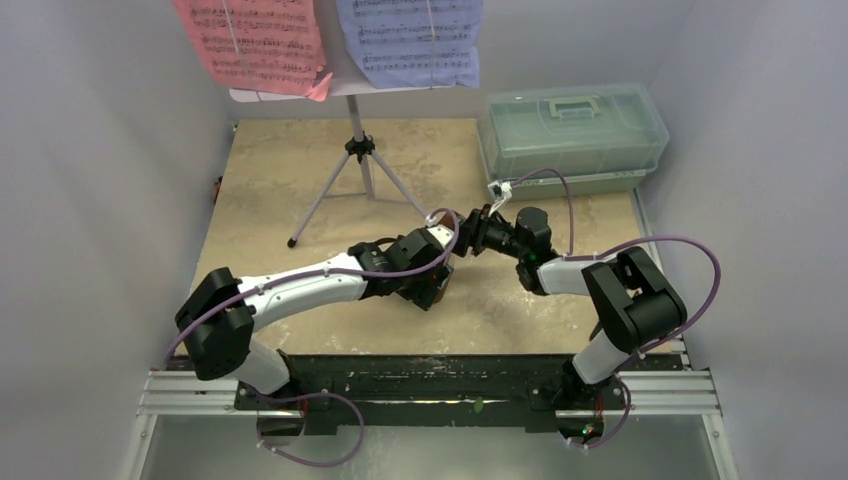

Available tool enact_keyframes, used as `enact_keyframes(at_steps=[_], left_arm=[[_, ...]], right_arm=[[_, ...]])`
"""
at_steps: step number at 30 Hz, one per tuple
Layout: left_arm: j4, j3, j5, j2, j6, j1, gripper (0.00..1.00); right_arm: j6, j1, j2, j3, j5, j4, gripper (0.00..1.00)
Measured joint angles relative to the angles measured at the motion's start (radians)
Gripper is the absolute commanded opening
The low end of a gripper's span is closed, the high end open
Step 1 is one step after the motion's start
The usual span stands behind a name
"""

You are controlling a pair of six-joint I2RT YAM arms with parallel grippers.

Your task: Set up the instrument practice props

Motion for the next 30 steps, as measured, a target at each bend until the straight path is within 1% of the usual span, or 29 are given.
enact_keyframes(at_steps=[4,6,11,15,19,20,21,23,24,25,30], left_arm=[[-0.038,0.040,-0.044,0.037,0.009,-0.039,0.86],[-0.043,0.047,-0.064,0.048,0.008,-0.049,0.87],[-0.052,0.058,-0.091,0.063,-0.003,-0.059,0.76],[-0.095,0.100,-0.120,0.100,-0.037,-0.078,0.63],[-0.095,0.114,-0.150,0.122,-0.064,-0.092,0.53],[-0.092,0.115,-0.155,0.125,-0.068,-0.093,0.47],[-0.091,0.115,-0.160,0.127,-0.070,-0.095,0.37],[-0.090,0.115,-0.166,0.128,-0.076,-0.096,0.14],[-0.090,0.115,-0.166,0.128,-0.079,-0.097,0.04],[-0.090,0.115,-0.167,0.128,-0.080,-0.097,0.00],[-0.088,0.113,-0.171,0.124,-0.088,-0.099,0.00]], right_arm=[[-0.002,-0.001,0.000,0.006,-0.004,-0.011,0.00],[-0.002,-0.002,0.000,0.011,-0.004,-0.020,0.00],[-0.003,-0.002,0.000,0.021,-0.005,-0.038,0.00],[-0.013,-0.002,-0.003,0.028,-0.006,-0.058,0.00],[-0.044,-0.002,-0.021,0.037,0.003,-0.092,0.00],[-0.049,-0.002,-0.025,0.037,0.006,-0.097,0.00],[-0.055,-0.001,-0.030,0.037,0.007,-0.104,0.00],[-0.059,-0.001,-0.034,0.037,0.010,-0.113,0.00],[-0.060,-0.001,-0.036,0.037,0.011,-0.117,0.00],[-0.061,0.000,-0.037,0.037,0.011,-0.117,0.00],[-0.060,0.000,-0.038,0.037,0.015,-0.120,0.00]])
